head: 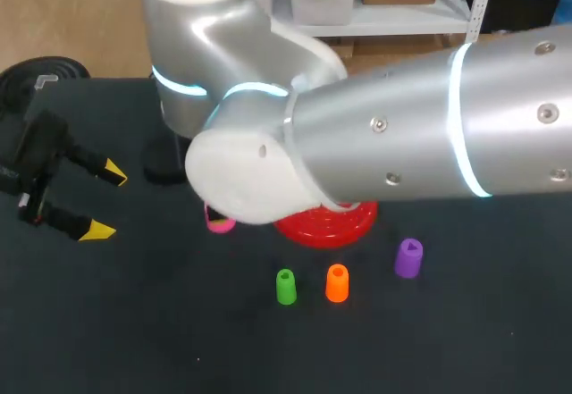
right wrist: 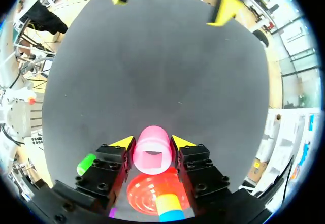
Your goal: Pick up and stack the cylinders on the red base in this order: pink,purple,orange,green
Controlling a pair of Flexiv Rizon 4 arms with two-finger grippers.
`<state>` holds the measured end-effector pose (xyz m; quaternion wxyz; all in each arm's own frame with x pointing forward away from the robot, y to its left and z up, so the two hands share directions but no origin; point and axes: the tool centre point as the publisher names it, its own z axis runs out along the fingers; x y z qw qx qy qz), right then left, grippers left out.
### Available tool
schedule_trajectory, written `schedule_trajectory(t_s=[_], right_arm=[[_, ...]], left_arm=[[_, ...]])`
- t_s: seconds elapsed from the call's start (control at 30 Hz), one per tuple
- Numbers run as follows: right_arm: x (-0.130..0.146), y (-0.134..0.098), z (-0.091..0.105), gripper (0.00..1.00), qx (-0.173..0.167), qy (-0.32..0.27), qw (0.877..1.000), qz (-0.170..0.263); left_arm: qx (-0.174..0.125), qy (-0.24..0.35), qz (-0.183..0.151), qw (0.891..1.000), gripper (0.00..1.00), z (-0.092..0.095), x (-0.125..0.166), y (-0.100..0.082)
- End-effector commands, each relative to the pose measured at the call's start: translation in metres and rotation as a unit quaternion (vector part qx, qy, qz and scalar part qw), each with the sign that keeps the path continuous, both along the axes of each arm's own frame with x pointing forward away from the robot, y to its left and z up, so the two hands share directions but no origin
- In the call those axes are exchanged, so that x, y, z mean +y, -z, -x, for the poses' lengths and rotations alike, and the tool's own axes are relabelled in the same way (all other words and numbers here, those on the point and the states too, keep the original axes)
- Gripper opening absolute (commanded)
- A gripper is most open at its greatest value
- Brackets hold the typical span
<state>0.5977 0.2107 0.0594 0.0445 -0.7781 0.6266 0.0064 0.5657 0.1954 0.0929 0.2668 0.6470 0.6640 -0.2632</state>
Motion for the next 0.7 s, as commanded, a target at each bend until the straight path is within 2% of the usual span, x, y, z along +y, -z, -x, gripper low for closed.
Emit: schedule_trajectory(t_s=[0.03,0.17,0.37,0.7], right_arm=[[-0.015,-0.027,-0.007,0.0,-0.019,0.005,1.0,-0.002],[-0.021,-0.047,-0.025,0.0,-0.037,0.012,0.999,0.008],[-0.035,-0.07,-0.048,0.0,-0.044,0.026,0.999,0.004],[-0.062,-0.093,-0.065,0.0,-0.057,0.057,0.997,0.013]], left_arm=[[-0.001,0.001,0.001,1.0,1.0,0.0,0.001,0.001],[-0.001,0.001,0.001,1.0,1.0,0.0,0.001,0.001],[-0.001,0.001,0.001,1.0,1.0,0.0,0.001,0.001],[-0.001,0.001,0.001,1.0,1.0,0.0,0.001,0.001]])
